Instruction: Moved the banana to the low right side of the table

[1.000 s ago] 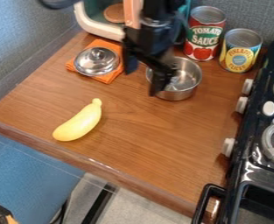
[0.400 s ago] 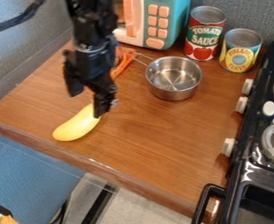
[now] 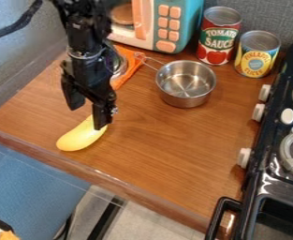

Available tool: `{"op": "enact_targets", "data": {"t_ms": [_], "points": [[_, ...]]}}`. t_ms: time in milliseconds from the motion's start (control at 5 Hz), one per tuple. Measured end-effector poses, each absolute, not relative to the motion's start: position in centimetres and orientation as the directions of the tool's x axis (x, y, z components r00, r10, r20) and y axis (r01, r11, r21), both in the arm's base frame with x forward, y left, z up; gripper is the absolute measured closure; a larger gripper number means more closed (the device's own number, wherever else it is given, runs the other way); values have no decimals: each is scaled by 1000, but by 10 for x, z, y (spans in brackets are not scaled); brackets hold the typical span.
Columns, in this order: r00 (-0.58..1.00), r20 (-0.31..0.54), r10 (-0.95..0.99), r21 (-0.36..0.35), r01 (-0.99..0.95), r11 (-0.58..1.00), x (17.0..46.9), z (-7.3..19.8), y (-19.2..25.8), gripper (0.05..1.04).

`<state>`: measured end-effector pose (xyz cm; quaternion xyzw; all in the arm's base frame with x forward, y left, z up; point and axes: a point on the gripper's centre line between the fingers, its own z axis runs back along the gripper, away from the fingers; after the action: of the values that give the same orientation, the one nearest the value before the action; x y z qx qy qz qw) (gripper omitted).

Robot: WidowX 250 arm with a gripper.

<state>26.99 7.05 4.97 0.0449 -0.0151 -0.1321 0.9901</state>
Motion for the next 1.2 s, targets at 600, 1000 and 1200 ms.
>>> {"op": "enact_targets", "data": {"t_ms": [600, 1000, 1200], "points": [[918, -178, -354, 114, 377, 919, 274, 40, 69, 82], [943, -132, -305, 148, 323, 935, 255, 33, 59, 82], [966, -92, -243, 148, 255, 956, 260, 29, 57, 82]]}}
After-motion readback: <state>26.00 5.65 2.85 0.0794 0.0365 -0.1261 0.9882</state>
